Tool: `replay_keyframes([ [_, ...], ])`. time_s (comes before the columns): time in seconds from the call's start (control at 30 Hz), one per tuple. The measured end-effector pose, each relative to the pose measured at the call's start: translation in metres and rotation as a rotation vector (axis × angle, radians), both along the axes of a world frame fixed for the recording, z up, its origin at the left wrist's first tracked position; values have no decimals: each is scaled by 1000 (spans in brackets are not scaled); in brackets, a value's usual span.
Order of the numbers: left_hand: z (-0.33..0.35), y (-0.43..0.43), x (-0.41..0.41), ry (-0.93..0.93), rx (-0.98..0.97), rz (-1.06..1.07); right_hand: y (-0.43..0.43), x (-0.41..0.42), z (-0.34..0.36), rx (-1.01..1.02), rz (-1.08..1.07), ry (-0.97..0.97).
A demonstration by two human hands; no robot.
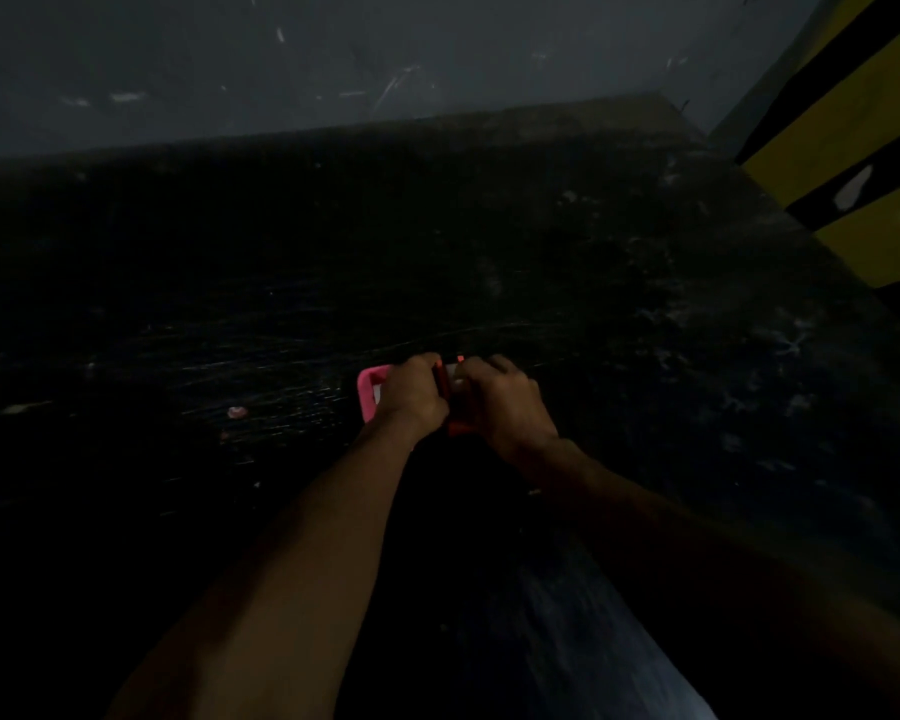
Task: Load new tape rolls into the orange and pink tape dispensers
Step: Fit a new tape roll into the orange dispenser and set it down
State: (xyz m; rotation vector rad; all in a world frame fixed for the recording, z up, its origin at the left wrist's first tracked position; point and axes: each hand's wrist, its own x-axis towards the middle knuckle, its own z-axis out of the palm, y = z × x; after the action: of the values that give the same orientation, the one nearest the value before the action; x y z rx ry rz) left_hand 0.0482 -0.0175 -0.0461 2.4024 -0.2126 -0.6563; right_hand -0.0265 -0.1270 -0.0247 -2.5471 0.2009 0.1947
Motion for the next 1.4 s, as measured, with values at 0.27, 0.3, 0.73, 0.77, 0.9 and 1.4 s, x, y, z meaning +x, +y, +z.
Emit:
replay_keyframes([
  [0.27, 8, -8, -5, -38, 60, -1, -4, 12, 7, -105, 121, 35],
  [0.3, 8, -9, -6, -44, 59, 4, -5, 12, 8, -109, 121, 29],
  [0.73, 16, -20, -16, -67, 53, 105, -15, -33, 4, -196, 118, -57],
  [0.77, 16, -21, -16, -62, 57, 106, -15, -38, 4, -194, 129, -65],
  [0.9, 17, -22, -15, -58, 105, 73, -14, -53, 2, -226, 169, -51],
  [1.4, 6, -29, -11, -145, 154, 22, -4, -46, -5, -354, 197, -43],
])
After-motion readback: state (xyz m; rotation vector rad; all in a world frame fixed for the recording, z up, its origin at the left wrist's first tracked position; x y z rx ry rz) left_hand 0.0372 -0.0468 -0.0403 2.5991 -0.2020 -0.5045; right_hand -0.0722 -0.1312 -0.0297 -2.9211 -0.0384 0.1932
